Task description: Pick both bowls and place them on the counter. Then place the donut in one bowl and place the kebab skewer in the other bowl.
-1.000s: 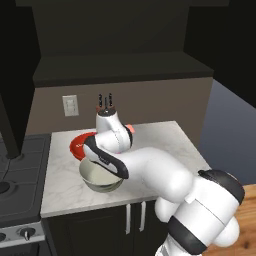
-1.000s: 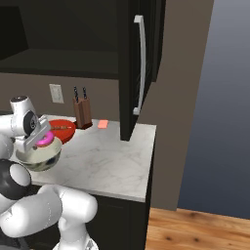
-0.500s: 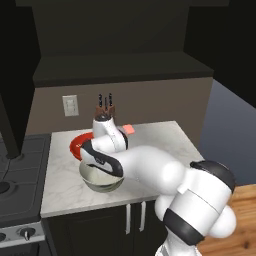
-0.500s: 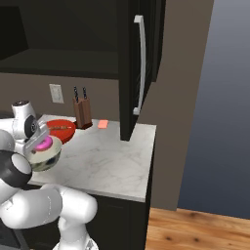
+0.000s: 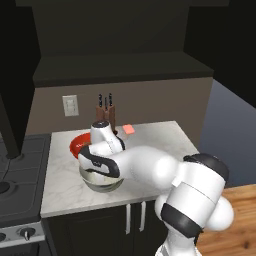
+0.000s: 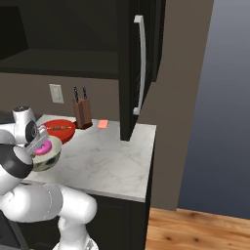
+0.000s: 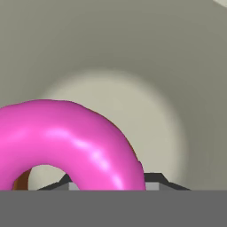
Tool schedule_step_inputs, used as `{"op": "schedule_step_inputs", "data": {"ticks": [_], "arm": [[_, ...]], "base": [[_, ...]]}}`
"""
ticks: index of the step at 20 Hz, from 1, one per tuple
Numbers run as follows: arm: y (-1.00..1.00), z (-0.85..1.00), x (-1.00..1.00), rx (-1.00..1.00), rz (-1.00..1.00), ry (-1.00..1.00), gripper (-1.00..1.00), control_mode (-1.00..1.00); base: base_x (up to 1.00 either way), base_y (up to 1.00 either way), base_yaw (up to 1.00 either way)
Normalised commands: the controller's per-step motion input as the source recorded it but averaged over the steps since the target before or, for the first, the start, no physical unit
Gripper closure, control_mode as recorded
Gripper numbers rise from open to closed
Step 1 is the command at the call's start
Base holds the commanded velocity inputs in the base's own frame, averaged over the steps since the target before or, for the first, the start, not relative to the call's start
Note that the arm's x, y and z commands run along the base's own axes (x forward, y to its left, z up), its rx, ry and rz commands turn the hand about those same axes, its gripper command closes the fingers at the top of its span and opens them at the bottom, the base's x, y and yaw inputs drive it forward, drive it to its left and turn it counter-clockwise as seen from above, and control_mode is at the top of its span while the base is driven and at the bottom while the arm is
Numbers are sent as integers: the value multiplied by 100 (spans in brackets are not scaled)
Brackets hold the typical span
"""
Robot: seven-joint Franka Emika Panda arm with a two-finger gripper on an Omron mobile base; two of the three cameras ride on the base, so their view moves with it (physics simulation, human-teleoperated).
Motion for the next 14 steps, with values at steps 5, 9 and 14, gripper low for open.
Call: {"op": "schedule_step_inputs", "data": {"ticks": [5,9,14], "arm": [[8,-12,3,0,-7,7,100,-100],[5,-11,6,0,-6,8,100,-100],[4,-10,8,0,-5,3,100,-100]], "base": [[0,0,0],[0,0,0],[0,0,0]]}}
